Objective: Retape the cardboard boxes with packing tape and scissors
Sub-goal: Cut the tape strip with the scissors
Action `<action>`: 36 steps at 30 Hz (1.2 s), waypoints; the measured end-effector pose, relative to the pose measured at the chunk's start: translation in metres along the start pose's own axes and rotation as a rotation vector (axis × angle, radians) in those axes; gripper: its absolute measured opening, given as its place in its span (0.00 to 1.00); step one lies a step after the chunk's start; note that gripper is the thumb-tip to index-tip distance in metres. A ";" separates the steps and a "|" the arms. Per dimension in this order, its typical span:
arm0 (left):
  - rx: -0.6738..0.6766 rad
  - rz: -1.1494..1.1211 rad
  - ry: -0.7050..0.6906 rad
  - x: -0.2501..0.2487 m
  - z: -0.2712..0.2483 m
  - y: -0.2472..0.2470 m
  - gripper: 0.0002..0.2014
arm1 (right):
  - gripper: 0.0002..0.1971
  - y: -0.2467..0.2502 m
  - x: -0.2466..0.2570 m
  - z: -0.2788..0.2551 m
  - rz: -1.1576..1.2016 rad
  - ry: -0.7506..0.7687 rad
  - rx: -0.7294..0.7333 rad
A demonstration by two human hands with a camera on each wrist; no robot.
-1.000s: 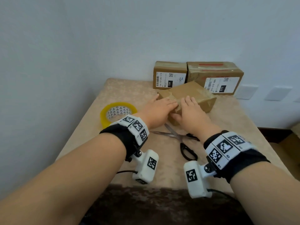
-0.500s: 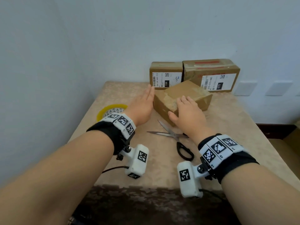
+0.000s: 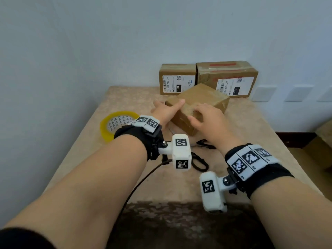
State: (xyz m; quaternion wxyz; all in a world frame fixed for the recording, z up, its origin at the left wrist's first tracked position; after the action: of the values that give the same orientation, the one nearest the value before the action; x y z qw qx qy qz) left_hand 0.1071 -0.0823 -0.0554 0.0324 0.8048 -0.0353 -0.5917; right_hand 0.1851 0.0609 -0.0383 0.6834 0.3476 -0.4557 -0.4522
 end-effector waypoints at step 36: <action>0.073 0.217 -0.587 -0.023 -0.050 0.021 0.40 | 0.26 0.009 0.018 0.018 0.544 0.058 -0.088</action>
State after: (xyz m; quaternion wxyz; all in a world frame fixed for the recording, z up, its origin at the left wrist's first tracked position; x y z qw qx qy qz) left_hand 0.1472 -0.1003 -0.0163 0.0550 0.5918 -0.1500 -0.7901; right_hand 0.1738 0.0462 -0.0184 0.8069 0.1951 -0.4924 -0.2614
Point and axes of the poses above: each hand's wrist, its own z-axis towards the middle knuckle, its own y-axis out of the back of the hand, x = y × z, the point moved 1 cm from there along z, towards the middle knuckle, and after that the axes turned 8 degrees about -z, right-handed, at the moved point
